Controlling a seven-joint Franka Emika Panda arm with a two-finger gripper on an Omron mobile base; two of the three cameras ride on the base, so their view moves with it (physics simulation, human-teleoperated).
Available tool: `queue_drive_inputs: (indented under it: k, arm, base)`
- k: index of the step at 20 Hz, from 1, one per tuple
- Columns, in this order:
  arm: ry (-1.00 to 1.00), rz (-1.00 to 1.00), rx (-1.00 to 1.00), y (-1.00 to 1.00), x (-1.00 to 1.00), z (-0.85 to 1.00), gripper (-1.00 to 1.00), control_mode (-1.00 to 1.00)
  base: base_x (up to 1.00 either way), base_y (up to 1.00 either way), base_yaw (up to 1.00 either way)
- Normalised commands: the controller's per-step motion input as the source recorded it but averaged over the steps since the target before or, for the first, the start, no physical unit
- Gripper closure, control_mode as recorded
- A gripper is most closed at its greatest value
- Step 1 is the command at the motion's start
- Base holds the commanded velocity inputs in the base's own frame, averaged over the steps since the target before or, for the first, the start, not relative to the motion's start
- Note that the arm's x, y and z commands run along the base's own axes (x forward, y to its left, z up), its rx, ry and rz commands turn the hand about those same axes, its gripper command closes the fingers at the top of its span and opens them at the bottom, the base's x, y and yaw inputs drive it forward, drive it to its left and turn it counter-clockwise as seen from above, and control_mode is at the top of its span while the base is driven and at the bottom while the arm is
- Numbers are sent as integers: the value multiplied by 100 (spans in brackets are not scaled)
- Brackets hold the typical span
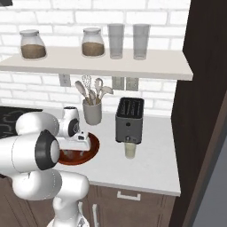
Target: Grab a lemon wedge from the fridge and one ice cube from the ice bowl, and put them in the glass of lemonade.
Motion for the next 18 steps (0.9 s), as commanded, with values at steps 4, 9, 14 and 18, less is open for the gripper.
queue_drive_inputs:
  k: [4,9,14,18]
  arm:
    - [0,0,0,0,0,-6,-100,-100]
    - [0,0,0,0,0,-3,-100,-100]
    - [0,0,0,0,-9,0,-100,-100]
    - [-2,0,0,0,-7,0,-100,-100]
  base:
    - [0,0,0]
    - [0,0,0]
    - [0,0,0]
    - [0,0,0]
